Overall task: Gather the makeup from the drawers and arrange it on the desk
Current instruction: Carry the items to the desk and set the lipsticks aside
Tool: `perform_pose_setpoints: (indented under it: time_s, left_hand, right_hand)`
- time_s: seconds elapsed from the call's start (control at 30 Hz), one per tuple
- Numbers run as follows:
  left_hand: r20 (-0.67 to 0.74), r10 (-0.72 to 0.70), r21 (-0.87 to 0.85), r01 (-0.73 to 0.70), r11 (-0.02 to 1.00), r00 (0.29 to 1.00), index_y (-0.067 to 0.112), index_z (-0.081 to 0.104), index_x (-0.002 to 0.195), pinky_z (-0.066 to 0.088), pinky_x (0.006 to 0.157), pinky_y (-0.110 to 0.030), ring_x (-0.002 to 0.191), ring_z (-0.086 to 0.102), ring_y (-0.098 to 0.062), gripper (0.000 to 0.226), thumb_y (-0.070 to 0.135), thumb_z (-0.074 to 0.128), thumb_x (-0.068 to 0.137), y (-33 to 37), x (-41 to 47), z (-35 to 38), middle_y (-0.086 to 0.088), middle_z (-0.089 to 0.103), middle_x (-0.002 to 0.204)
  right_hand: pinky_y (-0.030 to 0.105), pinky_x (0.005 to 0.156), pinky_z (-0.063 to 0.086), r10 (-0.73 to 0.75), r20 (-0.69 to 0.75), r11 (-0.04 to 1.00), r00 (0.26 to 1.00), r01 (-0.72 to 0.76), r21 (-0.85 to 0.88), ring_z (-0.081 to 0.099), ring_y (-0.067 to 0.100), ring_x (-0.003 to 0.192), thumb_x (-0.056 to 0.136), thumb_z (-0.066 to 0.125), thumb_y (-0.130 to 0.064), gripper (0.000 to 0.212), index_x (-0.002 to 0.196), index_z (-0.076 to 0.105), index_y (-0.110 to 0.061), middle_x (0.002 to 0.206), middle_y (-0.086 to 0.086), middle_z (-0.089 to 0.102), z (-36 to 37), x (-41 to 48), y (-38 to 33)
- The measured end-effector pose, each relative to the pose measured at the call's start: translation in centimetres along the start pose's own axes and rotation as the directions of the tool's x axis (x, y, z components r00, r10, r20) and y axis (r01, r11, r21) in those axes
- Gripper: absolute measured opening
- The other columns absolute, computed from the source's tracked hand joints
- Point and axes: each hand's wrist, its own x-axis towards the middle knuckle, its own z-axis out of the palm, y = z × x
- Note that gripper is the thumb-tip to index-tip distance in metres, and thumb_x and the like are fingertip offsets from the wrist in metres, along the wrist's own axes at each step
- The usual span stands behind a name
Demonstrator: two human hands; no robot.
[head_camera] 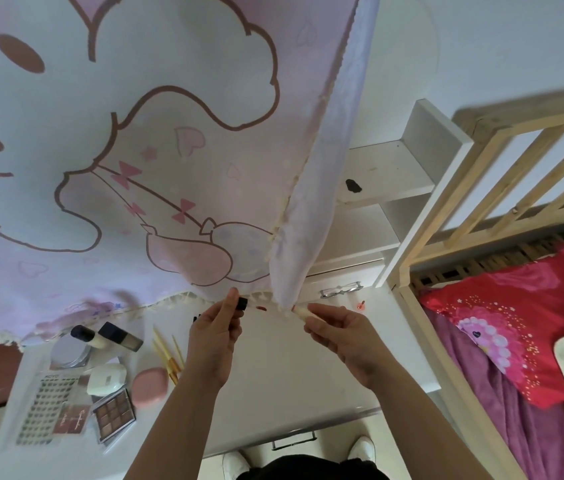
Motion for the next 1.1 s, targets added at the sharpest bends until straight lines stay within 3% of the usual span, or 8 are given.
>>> perform_pose_setpoints:
  time_s: [0.1, 0.2, 0.37, 0.5, 0.63, 0.8, 0.9, 1.1]
  left_hand:
    - [0.043, -0.028, 0.014, 0.027, 1.0, 0.999, 0.003, 0.072, 0.1, 0.042, 0.069, -0.026, 0.069, 0.048, -0.011, 0.031, 0.032, 0.066, 0.09, -0.5, 0.4, -0.2, -0.001, 0.059, 0.076]
    - [0.148, -0.1, 0.04, 0.095, 0.995, 0.984, 0.005, 0.069, 0.101, 0.043, 0.07, -0.026, 0.072, 0.053, -0.011, 0.025, 0.026, 0.068, 0.086, -1.7, 0.4, 0.1, -0.004, 0.067, 0.083]
    - [0.293, -0.251, 0.091, 0.234, 0.968, 0.923, 0.009, 0.06, 0.087, 0.046, 0.075, -0.027, 0.076, 0.058, -0.014, 0.014, 0.005, 0.072, 0.08, -4.9, 0.1, 1.9, -0.021, 0.071, 0.106]
    - [0.315, -0.283, 0.192, 0.231, 0.954, 0.906, 0.005, 0.068, 0.111, 0.053, 0.082, -0.029, 0.087, 0.068, -0.018, 0.029, -0.003, 0.069, 0.084, -8.2, 0.4, 4.0, -0.016, 0.074, 0.104]
    - [0.26, -0.268, 0.362, 0.163, 0.918, 0.928, 0.008, 0.075, 0.104, 0.055, 0.086, -0.027, 0.084, 0.07, -0.017, 0.024, 0.004, 0.077, 0.08, -11.5, 1.5, 6.5, -0.008, 0.076, 0.095]
    - [0.161, -0.145, 0.598, 0.02, 0.801, 0.976, 0.017, 0.076, 0.095, 0.048, 0.066, -0.008, 0.076, 0.07, -0.007, 0.02, 0.014, 0.082, 0.077, -16.1, 3.7, 9.9, 0.006, 0.076, 0.084]
    - [0.155, -0.047, 0.717, -0.08, 0.693, 0.987, 0.024, 0.075, 0.094, 0.046, 0.069, -0.009, 0.078, 0.066, -0.004, 0.019, 0.023, 0.082, 0.076, -18.9, 5.6, 11.6, 0.012, 0.073, 0.088]
    - [0.081, -0.005, 0.811, -0.063, 0.581, 0.997, 0.03, 0.076, 0.093, 0.04, 0.062, -0.007, 0.07, 0.056, 0.004, 0.014, 0.029, 0.077, 0.079, -22.7, 8.5, 14.1, 0.013, 0.069, 0.088]
  right_hand:
    - [0.025, 0.09, 0.057, 0.015, -0.007, 0.996, 1.0, -0.014, 0.083, 0.07, 0.023, 0.106, 0.084, 0.072, 0.0, 0.033, 0.116, 0.07, -0.007, 0.112, 0.011, 0.074, -1.7, -0.3, -0.1]
    - [0.027, 0.092, 0.057, 0.037, -0.058, 0.985, 0.998, -0.026, 0.168, 0.071, 0.023, 0.103, 0.088, 0.069, -0.006, 0.03, 0.118, 0.069, -0.003, 0.112, 0.012, 0.073, -3.6, -0.3, 0.3]
    - [0.029, 0.082, 0.046, 0.051, -0.228, 0.999, 0.972, -0.049, 0.013, 0.062, 0.01, 0.089, 0.091, 0.07, -0.032, 0.027, 0.114, 0.075, -0.02, 0.103, -0.002, 0.075, -7.0, -0.6, 1.8]
    - [0.027, 0.082, 0.046, 0.023, -0.341, 0.999, 0.94, -0.035, -0.03, 0.063, 0.011, 0.087, 0.088, 0.074, -0.03, 0.026, 0.112, 0.075, -0.021, 0.101, -0.002, 0.076, -9.7, -0.4, 3.2]
    - [0.027, 0.083, 0.053, -0.035, -0.397, 0.985, 0.917, -0.037, -0.17, 0.068, 0.016, 0.086, 0.085, 0.078, -0.025, 0.025, 0.109, 0.075, -0.019, 0.095, 0.004, 0.077, -12.4, 1.2, 4.5]
    - [0.031, 0.085, 0.055, -0.116, -0.444, 0.898, 0.888, -0.096, -0.428, 0.073, 0.012, 0.082, 0.083, 0.075, -0.048, 0.024, 0.097, 0.071, -0.029, 0.093, -0.012, 0.074, -15.0, 5.1, 6.1]
    - [0.026, 0.08, 0.054, -0.196, -0.405, 0.822, 0.893, -0.075, -0.564, 0.069, 0.004, 0.082, 0.085, 0.076, -0.041, 0.016, 0.097, 0.068, -0.034, 0.091, -0.017, 0.071, -16.2, 7.7, 6.8]
    - [0.014, 0.076, 0.047, -0.279, -0.272, 0.655, 0.921, -0.024, -0.755, 0.064, 0.001, 0.083, 0.089, 0.073, -0.028, 0.02, 0.108, 0.069, -0.024, 0.098, -0.015, 0.068, -18.0, 11.8, 8.3]
